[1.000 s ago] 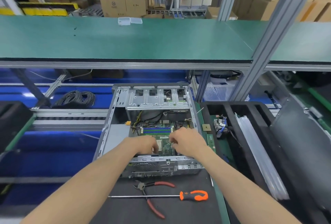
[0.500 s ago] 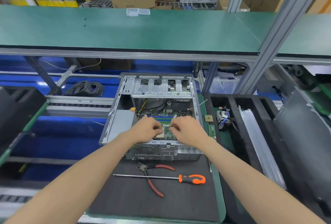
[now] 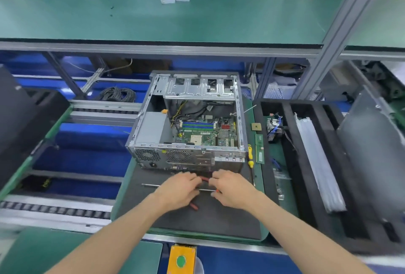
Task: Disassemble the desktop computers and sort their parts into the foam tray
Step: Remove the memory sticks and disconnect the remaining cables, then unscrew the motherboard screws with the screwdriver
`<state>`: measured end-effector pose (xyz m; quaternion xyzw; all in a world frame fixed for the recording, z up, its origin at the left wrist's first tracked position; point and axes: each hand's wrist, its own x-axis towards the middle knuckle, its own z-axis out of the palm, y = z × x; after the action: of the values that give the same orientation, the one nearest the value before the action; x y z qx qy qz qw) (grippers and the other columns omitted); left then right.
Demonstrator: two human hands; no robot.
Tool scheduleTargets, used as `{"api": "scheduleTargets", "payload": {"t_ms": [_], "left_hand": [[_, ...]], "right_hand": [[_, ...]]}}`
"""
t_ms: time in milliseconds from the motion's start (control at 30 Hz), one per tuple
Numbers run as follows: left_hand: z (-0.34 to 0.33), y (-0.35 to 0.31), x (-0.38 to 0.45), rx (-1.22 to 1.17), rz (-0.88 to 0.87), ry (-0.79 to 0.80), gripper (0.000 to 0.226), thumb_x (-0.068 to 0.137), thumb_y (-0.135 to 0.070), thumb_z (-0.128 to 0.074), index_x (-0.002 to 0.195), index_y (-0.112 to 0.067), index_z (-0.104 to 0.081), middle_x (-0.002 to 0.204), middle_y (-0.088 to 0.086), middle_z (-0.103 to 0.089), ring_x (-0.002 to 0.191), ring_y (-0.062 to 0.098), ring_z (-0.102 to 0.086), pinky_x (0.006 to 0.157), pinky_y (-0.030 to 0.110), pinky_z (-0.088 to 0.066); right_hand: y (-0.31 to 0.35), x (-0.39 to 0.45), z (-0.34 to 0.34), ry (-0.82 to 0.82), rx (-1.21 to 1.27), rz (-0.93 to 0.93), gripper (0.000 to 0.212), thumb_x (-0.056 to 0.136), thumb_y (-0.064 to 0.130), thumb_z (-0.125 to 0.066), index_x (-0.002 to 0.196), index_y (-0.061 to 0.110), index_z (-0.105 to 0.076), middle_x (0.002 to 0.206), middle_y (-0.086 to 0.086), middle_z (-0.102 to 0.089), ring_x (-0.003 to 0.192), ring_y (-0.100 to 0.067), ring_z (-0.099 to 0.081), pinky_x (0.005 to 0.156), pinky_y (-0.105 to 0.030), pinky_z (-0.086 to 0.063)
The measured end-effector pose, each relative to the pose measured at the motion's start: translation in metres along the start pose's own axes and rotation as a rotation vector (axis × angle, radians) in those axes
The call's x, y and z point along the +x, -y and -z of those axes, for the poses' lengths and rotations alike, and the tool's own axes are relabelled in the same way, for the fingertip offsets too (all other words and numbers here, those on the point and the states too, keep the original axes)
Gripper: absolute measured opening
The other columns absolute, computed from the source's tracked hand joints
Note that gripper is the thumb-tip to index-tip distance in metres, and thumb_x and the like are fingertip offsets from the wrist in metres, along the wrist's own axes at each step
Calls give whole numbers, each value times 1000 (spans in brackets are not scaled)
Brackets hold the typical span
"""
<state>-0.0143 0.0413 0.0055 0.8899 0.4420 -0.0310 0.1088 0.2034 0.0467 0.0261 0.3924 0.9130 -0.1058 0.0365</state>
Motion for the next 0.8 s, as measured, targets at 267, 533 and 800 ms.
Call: {"api": "scheduleTargets", "payload": {"t_ms": [267, 533, 800], "left_hand": [[-26, -5, 5, -220, 222, -114, 9, 100, -15, -53, 100, -13, -62, 102, 3, -62, 99, 25, -57, 83, 32, -38], [33, -40, -2, -485, 269, -475, 8, 78, -6, -46, 75, -11, -52, 71, 1, -51, 67, 23, -50, 62, 34, -38], [107, -49, 11, -943, 407, -719, 26, 85, -1, -58, 83, -23, -72, 75, -5, -71, 72, 13, -62, 67, 30, -49]], "right_hand": [[21, -7, -25, -98, -25, -128, 30, 98, 21, -52, 126, 11, -55, 129, -9, -49, 118, -31, -45, 98, -42, -38], [33, 6, 18, -685, -101, 116, 6, 92, 15, -58, 87, 12, -61, 88, -5, -55, 83, -27, -49, 78, -38, -38], [32, 32, 75, -1040, -82, 68, 22, 91, 1, -50, 109, 8, -62, 124, -9, -49, 111, -34, -46, 101, -40, -32]]}}
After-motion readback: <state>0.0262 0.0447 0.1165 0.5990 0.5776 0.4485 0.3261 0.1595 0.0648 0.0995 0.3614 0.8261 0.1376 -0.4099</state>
